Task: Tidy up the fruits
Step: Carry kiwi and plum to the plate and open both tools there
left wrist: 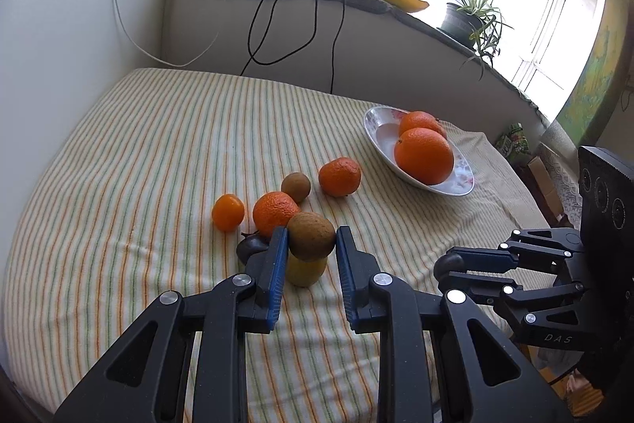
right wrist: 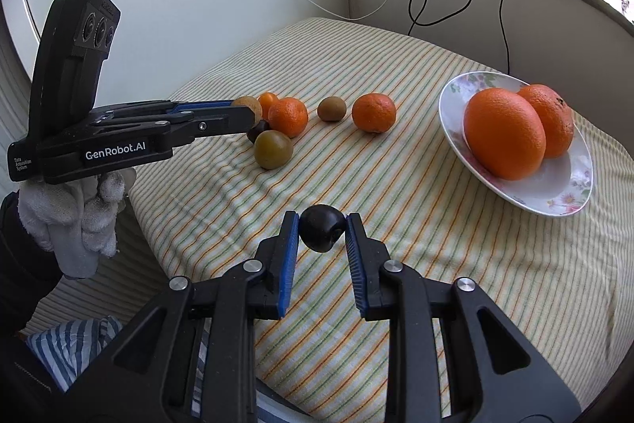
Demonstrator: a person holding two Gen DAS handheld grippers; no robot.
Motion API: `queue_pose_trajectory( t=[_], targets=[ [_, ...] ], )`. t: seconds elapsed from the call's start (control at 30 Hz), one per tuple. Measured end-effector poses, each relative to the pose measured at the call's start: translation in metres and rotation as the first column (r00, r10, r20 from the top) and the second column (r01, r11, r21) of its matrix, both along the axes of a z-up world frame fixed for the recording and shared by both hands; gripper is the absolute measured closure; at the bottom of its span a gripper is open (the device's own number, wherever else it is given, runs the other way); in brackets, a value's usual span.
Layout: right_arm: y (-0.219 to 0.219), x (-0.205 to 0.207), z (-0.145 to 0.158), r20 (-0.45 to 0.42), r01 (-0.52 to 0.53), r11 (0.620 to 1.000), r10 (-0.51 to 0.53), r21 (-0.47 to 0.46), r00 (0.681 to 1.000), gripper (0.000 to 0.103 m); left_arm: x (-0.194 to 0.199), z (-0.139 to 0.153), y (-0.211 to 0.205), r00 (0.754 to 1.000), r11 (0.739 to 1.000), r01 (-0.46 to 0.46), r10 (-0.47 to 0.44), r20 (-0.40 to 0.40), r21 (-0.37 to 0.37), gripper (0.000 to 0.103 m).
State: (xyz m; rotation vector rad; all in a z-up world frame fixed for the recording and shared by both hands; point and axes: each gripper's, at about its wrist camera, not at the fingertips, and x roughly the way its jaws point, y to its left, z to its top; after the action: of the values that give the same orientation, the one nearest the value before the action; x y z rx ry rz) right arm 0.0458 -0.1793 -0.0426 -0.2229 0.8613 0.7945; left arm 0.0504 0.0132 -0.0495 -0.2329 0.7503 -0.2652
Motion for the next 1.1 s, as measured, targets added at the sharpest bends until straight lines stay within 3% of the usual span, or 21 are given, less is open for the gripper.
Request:
queue_pose_trajectory(
  t=[0.37, 0.67, 1.1],
  targets=[
    [-0.062, 0.037, 0.026, 0.048, 0.159, 0.987, -0.16, 0.025, 0.986, 0.078, 0.052, 0.02, -0.047, 0.995, 0.996, 0.094, -0.094, 0.037, -0.007, 0.08],
    [-0.102, 0.081, 0.02, 0.052, 0.281, 0.96, -0.281, 0.024, 0.958, 0.078, 0.104, 0.019, -0.086, 0.989, 0.989, 0.147, -0.147, 0.009, -0.014, 0.08],
    [-0.105, 0.111, 0.006, 0.033, 0.292, 0.956, -0.293, 0.025, 0.956, 0.078, 0.154, 0.013, -0.11, 0.985, 0.985, 0.17, -0.17, -0.04, -0.01, 0.08]
  ],
)
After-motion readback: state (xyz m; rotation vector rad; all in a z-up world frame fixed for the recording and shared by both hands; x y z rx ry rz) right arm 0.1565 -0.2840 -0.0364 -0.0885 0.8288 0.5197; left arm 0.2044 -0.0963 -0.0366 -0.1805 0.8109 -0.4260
